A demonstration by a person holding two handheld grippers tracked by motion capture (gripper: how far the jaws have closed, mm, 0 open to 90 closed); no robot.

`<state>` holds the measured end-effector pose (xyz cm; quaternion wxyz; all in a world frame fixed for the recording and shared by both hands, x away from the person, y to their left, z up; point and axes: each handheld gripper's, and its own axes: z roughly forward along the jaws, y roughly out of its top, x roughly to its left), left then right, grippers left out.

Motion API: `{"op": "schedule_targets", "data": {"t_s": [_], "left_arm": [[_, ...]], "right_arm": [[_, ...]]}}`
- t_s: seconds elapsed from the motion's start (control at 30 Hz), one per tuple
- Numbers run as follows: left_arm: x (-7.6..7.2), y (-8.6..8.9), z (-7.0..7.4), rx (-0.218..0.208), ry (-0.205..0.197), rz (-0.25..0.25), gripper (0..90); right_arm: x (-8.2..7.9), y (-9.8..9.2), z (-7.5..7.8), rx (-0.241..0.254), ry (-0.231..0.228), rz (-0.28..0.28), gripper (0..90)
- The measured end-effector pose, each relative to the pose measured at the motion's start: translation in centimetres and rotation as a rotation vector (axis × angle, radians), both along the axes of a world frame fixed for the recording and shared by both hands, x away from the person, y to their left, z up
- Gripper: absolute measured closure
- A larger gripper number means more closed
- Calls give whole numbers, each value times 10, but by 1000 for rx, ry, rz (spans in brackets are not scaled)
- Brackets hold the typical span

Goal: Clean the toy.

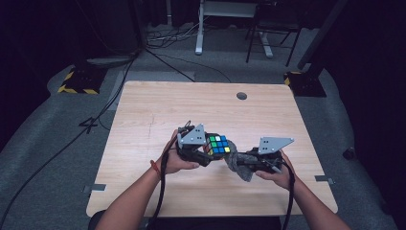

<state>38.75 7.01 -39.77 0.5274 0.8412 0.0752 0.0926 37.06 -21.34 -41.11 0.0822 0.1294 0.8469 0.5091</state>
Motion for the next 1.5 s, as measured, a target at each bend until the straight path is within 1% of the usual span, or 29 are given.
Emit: {"op": "schedule_targets", "data": {"t_s": [0.07, 0.1, 0.13, 0.17, 0.2, 0.23, 0.27, 0.37, 0.43, 0.47, 0.5, 0.57, 0.63, 0.67, 0.7, 0.77, 0.87, 0.9, 0.93, 1.0, 1.03, 1.1, 1.13, 1.2, 1.27, 1.33, 1.4, 1.47, 1.5], "left_arm": [[-3, -4, -1, 3, 0, -18, 336], [-5, -7, -2, -2, 9, -38, 336], [-6, -9, -2, 5, 8, -47, 336], [-9, -13, -2, 12, -2, -53, 336], [-12, -16, -2, 13, -3, -63, 336], [-14, -18, -1, 15, -1, -74, 335], [-15, -19, -1, 16, -9, -78, 336], [-16, -20, 1, 6, -14, -81, 335], [-16, -18, 3, -9, -5, -76, 335], [-15, -17, 3, -10, -8, -73, 335], [-14, -16, 4, -15, -11, -69, 335], [-12, -13, 4, -28, -1, -62, 335], [-10, -10, 4, -39, 5, -59, 335], [-9, -9, 4, -51, 11, -60, 335], [-8, -8, 4, -56, 12, -60, 335], [-7, -7, 3, -58, 17, -55, 335], [-6, -8, 0, -28, 13, -38, 333], [-6, -8, -2, -27, 15, -38, 333], [-6, -9, -3, -24, 13, -40, 334], [-7, -10, -2, -24, 8, -41, 333], [-7, -10, -2, -38, 14, -43, 333], [-6, -8, -1, -55, 29, -48, 333], [-6, -8, -2, -52, 30, -49, 333], [-5, -9, -3, -41, 30, -50, 332], [-5, -9, -4, -41, 42, -51, 332], [-5, -9, -4, -29, 38, -50, 332], [-5, -10, -5, -29, 38, -51, 332], [-5, -11, -5, -15, 28, -49, 332], [-6, -12, -5, -15, 25, -47, 332]], "right_arm": [[0, -2, 2, 9, -20, -23, 779], [0, -3, 3, 14, -21, -33, 779], [2, -4, 3, 18, -25, -56, 778], [2, -4, 2, 20, -26, -70, 778], [3, -5, 2, 20, -21, -78, 778], [5, -5, 0, 10, -19, -83, 777], [5, -5, -1, 4, -13, -86, 777], [5, -3, -5, -18, 1, -75, 777], [5, 2, -9, -45, 15, -54, 777], [5, 4, -11, -53, 20, -46, 776], [5, 6, -14, -61, 30, -33, 777], [4, 12, -18, -89, 47, 0, 777], [1, 16, -19, -93, 51, 20, 776], [1, 16, -18, -90, 49, 20, 777], [0, 15, -17, -74, 40, 19, 776], [0, 12, -14, -54, 26, 7, 776], [1, 5, -8, -17, 10, -11, 777], [1, 2, -6, 4, 12, -16, 777], [1, 0, -4, 15, 12, -18, 777], [0, -1, -3, 15, -5, -25, 777], [-1, -1, -1, 19, -12, -23, 777], [-1, -3, 1, 42, -11, -18, 778], [-2, -4, 2, 53, -12, -20, 778], [-3, -3, 2, 45, -24, -22, 778], [-3, -4, 3, 49, -26, -24, 778], [-3, -5, 3, 56, -27, -27, 779], [-3, -5, 4, 62, -31, -27, 779], [-3, -5, 4, 68, -31, -28, 779], [-3, -6, 4, 79, -33, -28, 780]]}}
